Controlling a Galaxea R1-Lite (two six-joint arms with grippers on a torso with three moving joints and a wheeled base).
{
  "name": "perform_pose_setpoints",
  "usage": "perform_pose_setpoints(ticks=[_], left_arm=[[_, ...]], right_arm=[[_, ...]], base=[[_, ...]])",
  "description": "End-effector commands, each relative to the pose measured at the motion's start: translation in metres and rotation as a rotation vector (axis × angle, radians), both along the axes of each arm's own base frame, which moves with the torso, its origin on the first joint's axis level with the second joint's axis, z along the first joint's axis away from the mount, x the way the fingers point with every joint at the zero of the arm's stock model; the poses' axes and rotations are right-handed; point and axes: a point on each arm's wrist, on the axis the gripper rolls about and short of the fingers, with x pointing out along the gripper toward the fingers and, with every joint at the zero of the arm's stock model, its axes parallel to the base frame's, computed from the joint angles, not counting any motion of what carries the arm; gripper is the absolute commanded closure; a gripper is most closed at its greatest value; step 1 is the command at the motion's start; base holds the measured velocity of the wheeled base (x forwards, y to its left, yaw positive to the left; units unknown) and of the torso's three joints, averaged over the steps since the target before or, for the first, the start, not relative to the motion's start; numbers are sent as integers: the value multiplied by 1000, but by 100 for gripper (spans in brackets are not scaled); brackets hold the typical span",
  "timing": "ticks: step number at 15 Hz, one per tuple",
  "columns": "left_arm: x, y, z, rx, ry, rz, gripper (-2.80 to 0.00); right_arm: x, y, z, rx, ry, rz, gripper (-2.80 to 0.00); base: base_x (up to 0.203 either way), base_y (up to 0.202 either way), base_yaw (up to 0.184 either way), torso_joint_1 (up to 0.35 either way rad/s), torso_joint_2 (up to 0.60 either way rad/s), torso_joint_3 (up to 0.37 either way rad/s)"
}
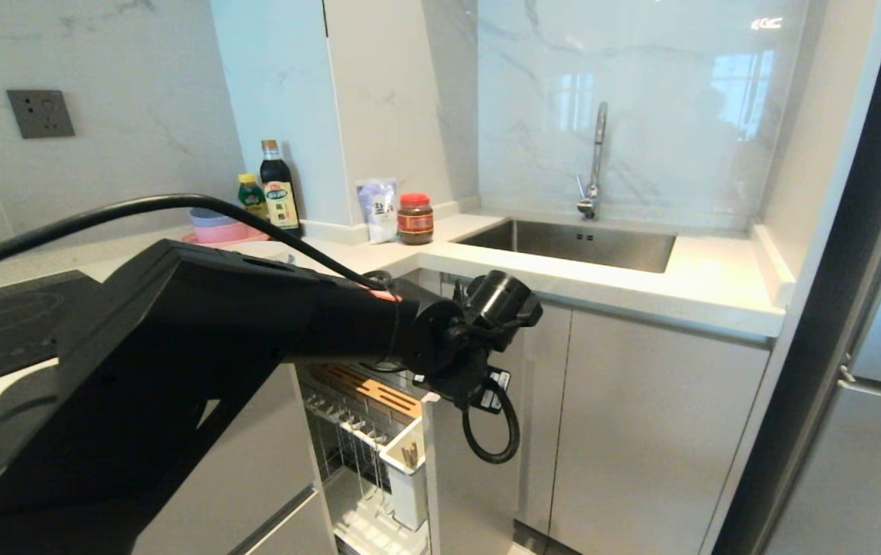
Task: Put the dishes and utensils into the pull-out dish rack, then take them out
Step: Close the cupboard
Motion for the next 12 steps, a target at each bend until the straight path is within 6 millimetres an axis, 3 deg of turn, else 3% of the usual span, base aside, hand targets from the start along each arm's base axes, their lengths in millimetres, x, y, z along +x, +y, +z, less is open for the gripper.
perform_pose_setpoints(ticks=[1, 12], left_arm=[[8, 9, 2, 4, -4, 21, 0], [60, 71, 10, 78, -42, 145, 0]], right_arm=[[0, 0, -1, 0, -3, 1, 0], [0, 0, 0, 0, -2, 1, 0]], base=[[0, 0, 0, 0, 0, 0], [0, 0, 0, 0, 0, 0]])
